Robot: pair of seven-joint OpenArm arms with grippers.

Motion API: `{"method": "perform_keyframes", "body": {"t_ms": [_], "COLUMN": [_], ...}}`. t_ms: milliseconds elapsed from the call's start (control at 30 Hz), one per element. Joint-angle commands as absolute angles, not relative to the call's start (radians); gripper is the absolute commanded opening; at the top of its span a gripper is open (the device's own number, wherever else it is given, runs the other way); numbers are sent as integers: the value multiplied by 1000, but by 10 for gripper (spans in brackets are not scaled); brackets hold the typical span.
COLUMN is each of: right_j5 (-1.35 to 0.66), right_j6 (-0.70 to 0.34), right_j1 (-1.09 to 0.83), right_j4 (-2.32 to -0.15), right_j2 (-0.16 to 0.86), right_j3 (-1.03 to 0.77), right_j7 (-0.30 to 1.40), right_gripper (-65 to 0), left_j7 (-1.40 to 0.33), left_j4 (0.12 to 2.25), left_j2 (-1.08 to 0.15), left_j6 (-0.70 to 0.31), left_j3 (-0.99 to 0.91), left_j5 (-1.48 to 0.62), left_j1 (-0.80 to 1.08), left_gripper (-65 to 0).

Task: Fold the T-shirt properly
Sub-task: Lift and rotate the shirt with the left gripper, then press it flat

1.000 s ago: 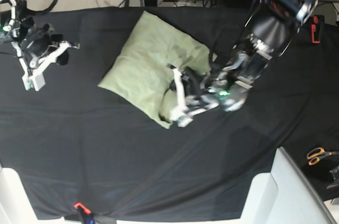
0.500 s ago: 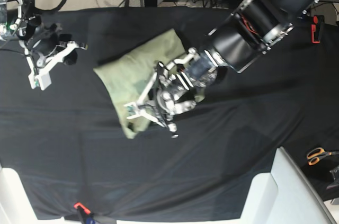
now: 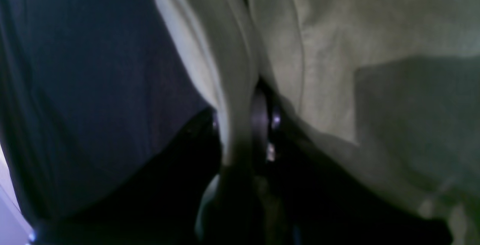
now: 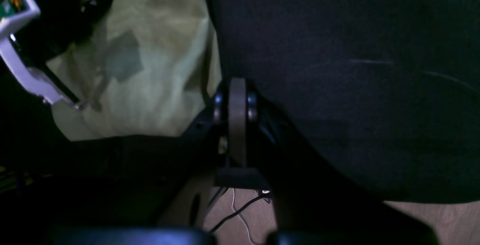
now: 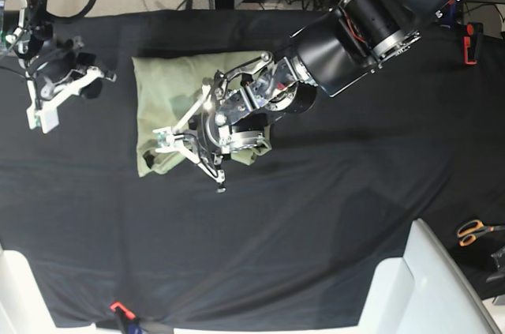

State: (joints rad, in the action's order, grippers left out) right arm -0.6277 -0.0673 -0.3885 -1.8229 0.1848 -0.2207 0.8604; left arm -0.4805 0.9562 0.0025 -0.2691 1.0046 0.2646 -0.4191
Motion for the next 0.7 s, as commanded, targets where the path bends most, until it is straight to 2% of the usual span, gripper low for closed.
{"method": "perform_keyframes", "body": {"t_ms": [0,633,667], "right_j5": [-641,-641,-641], "right_j6": [-70,-70,-70], "right_j1": [-383,-381,-381], "right_j4": [-1836,-1836,-1836], "right_j2": [196,196,196], "right_j3": [-225,-226,-226], "right_j7": [848,848,848], "right_gripper": [-650,-650,-650], "left_j7": [-469,-473,-473], "left_j4": [955,964,964], "left_j2": [12,10,8], "left_j6": [-272,-272,-272], "left_j3": [1003,1003,1004], "left_j5": [262,271,272], "left_j1": [-438,-440,-440], "left_gripper": [-650,-650,-591]}}
